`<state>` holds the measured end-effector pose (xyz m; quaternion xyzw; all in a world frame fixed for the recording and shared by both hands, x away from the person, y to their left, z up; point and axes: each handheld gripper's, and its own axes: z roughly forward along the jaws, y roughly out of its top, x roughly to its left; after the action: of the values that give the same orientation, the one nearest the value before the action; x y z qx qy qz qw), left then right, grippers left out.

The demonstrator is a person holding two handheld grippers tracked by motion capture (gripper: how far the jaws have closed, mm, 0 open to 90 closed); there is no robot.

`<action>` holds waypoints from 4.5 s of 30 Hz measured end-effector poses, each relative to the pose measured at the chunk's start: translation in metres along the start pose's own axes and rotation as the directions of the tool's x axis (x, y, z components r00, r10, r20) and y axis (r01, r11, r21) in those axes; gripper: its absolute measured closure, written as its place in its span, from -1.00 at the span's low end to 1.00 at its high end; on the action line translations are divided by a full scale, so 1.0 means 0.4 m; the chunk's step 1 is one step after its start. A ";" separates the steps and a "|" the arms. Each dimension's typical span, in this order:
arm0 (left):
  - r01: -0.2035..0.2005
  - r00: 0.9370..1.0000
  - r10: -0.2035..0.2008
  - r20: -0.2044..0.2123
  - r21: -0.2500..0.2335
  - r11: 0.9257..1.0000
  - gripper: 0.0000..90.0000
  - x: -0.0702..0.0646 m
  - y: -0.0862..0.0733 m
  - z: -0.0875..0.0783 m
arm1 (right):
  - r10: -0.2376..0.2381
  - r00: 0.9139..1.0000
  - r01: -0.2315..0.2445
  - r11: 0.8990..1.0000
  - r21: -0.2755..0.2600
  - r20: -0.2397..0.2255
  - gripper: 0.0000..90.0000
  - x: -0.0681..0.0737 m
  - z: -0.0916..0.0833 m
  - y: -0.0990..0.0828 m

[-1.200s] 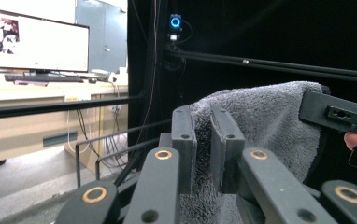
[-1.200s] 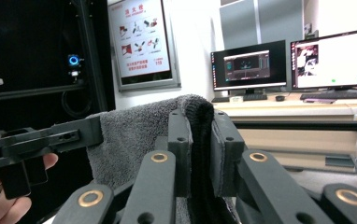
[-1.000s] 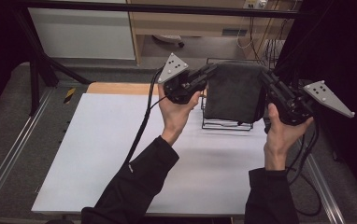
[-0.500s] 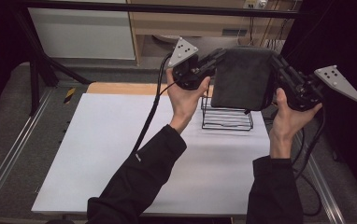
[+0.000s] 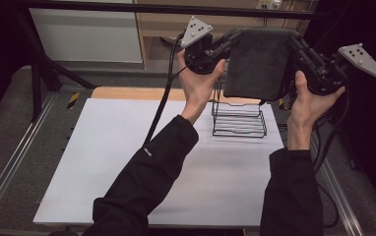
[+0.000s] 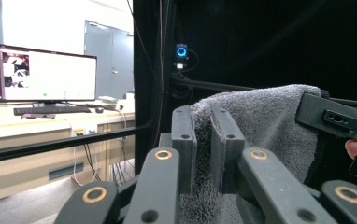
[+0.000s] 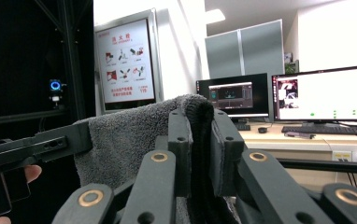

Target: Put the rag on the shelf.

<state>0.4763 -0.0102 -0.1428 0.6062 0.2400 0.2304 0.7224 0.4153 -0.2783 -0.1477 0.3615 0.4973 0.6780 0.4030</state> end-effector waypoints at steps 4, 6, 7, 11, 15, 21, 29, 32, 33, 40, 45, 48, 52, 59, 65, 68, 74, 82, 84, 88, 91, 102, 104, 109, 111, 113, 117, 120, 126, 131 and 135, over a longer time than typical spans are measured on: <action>-0.007 1.000 0.007 -0.012 -0.008 1.000 0.81 0.003 0.018 0.011 | 0.002 1.000 -0.002 1.000 -0.010 -0.001 0.80 -0.004 0.015 0.018; -0.004 1.000 0.004 -0.016 -0.007 1.000 0.81 0.007 0.026 0.017 | 0.006 1.000 -0.006 1.000 -0.012 -0.003 0.80 -0.008 0.023 0.023; -0.002 1.000 0.002 -0.018 -0.010 1.000 0.81 0.009 0.030 0.021 | 0.005 1.000 -0.006 1.000 -0.013 -0.003 0.80 -0.009 0.027 0.025; -0.001 1.000 0.000 -0.020 -0.023 1.000 0.81 0.016 0.045 0.033 | -0.004 1.000 0.004 1.000 -0.021 -0.006 0.80 -0.015 0.045 0.039; -0.018 0.999 0.017 -0.028 -0.022 1.000 0.81 0.020 0.057 0.047 | -0.005 1.000 0.005 1.000 -0.018 -0.001 0.80 -0.030 0.069 0.054; -0.013 0.999 0.012 -0.037 -0.017 1.000 0.81 0.030 0.058 0.065 | 0.000 1.000 0.000 1.000 -0.012 0.001 0.80 -0.049 0.096 0.055; -0.014 0.998 0.015 -0.059 0.012 1.000 0.81 0.064 0.039 0.090 | 0.007 1.000 -0.007 1.000 0.008 0.002 0.80 -0.072 0.134 0.030; -0.025 0.997 0.027 -0.073 0.025 0.999 0.81 0.078 0.031 0.101 | 0.002 1.000 -0.002 1.000 0.023 0.006 0.80 -0.081 0.152 0.020; -0.020 0.997 0.022 -0.074 0.028 0.999 0.81 0.083 0.031 0.104 | 0.005 1.000 -0.005 1.000 0.026 0.005 0.80 -0.083 0.158 0.017; -0.037 0.995 0.040 -0.094 0.041 0.998 0.81 0.110 0.026 0.120 | -0.008 1.000 0.008 0.999 0.039 0.000 0.80 -0.090 0.186 0.008; -0.053 0.994 0.059 -0.091 0.070 0.996 0.81 0.116 0.003 0.123 | -0.011 1.000 0.011 0.998 0.064 -0.005 0.80 -0.101 0.189 -0.015; -0.059 0.994 0.066 -0.084 0.082 0.995 0.81 0.116 -0.018 0.122 | 0.007 1.000 -0.006 0.997 0.071 -0.008 0.80 -0.110 0.182 -0.033; -0.068 0.994 0.075 -0.075 0.094 0.993 0.81 0.118 -0.038 0.119 | 0.019 1.000 -0.018 0.996 0.091 -0.009 0.80 -0.117 0.171 -0.056; -0.088 0.993 0.096 -0.063 0.125 0.988 0.81 0.116 -0.064 0.112 | 0.045 0.999 -0.043 0.993 0.109 -0.015 0.80 -0.124 0.156 -0.090; -0.125 0.988 0.137 -0.067 0.159 0.979 0.81 0.120 -0.088 0.112 | 0.052 0.998 -0.049 0.989 0.141 -0.018 0.80 -0.130 0.145 -0.115; -0.125 0.988 0.139 -0.073 0.162 0.979 0.81 0.127 -0.085 0.111 | 0.065 0.998 -0.060 0.986 0.157 -0.026 0.80 -0.130 0.146 -0.124; -0.105 0.991 0.114 -0.076 0.116 0.988 0.81 0.136 -0.047 0.107 | 0.066 0.996 -0.060 0.992 0.115 -0.052 0.80 -0.116 0.160 -0.087; -0.123 0.989 0.128 -0.076 0.075 0.990 0.81 0.141 0.027 0.119 | 0.055 0.996 -0.050 0.996 0.075 -0.071 0.81 -0.113 0.202 -0.027; -0.129 0.988 0.134 -0.077 0.068 0.989 0.81 0.141 0.043 0.125 | 0.044 0.997 -0.040 0.997 0.068 -0.069 0.81 -0.115 0.213 -0.010; -0.144 0.986 0.148 -0.081 0.052 0.988 0.82 0.140 0.063 0.132 | 0.028 0.997 -0.025 0.999 0.043 -0.065 0.81 -0.114 0.223 0.017; -0.128 0.989 0.131 -0.072 0.047 0.991 0.82 0.140 0.063 0.135 | 0.020 0.998 -0.017 0.999 0.038 -0.066 0.81 -0.114 0.224 0.027; -0.128 0.991 0.131 -0.028 0.100 0.987 0.82 0.103 -0.021 0.122 | 0.055 0.997 -0.052 0.996 0.071 -0.045 0.81 -0.147 0.174 -0.054; -0.129 0.991 0.132 -0.020 0.110 0.985 0.81 0.096 -0.031 0.118 | 0.061 0.997 -0.058 0.995 0.076 -0.044 0.81 -0.153 0.164 -0.066; -0.122 0.992 0.122 0.009 0.122 0.985 0.81 0.077 -0.061 0.097 | 0.077 0.996 -0.073 0.995 0.074 -0.049 0.81 -0.155 0.128 -0.094; -0.117 0.993 0.114 0.026 0.124 0.985 0.81 0.066 -0.070 0.086 | 0.078 0.996 -0.074 0.995 0.071 -0.053 0.81 -0.155 0.112 -0.103; -0.119 0.993 0.115 0.036 0.129 0.984 0.81 0.052 -0.076 0.076 | 0.079 0.995 -0.075 0.995 0.068 -0.054 0.81 -0.154 0.098 -0.110; -0.120 0.992 0.114 0.058 0.131 0.984 0.81 0.027 -0.068 0.063 | 0.091 0.994 -0.088 0.995 0.057 -0.057 0.81 -0.155 0.081 -0.116; -0.172 0.985 0.166 0.054 0.128 0.977 0.81 0.012 -0.050 0.062 | 0.092 0.994 -0.089 0.995 0.046 -0.065 0.81 -0.157 0.079 -0.108; -0.113 0.993 0.107 0.055 0.121 0.986 0.81 0.018 -0.035 0.077 | 0.091 0.994 -0.089 0.995 0.040 -0.058 0.81 -0.156 0.091 -0.096; -0.150 0.987 0.144 0.066 0.102 0.983 0.81 -0.002 -0.007 0.075 | 0.112 0.992 -0.112 0.994 0.007 -0.064 0.81 -0.160 0.091 -0.083; -0.148 0.987 0.141 0.077 0.089 0.985 0.81 -0.015 0.001 0.069 | 0.116 0.991 -0.117 0.993 -0.012 -0.073 0.81 -0.156 0.091 -0.070</action>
<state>0.4890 -0.0351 -0.1380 0.6631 0.1805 0.2491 0.6824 0.4785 -0.3157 -0.1713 0.3620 0.4840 0.7169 0.3475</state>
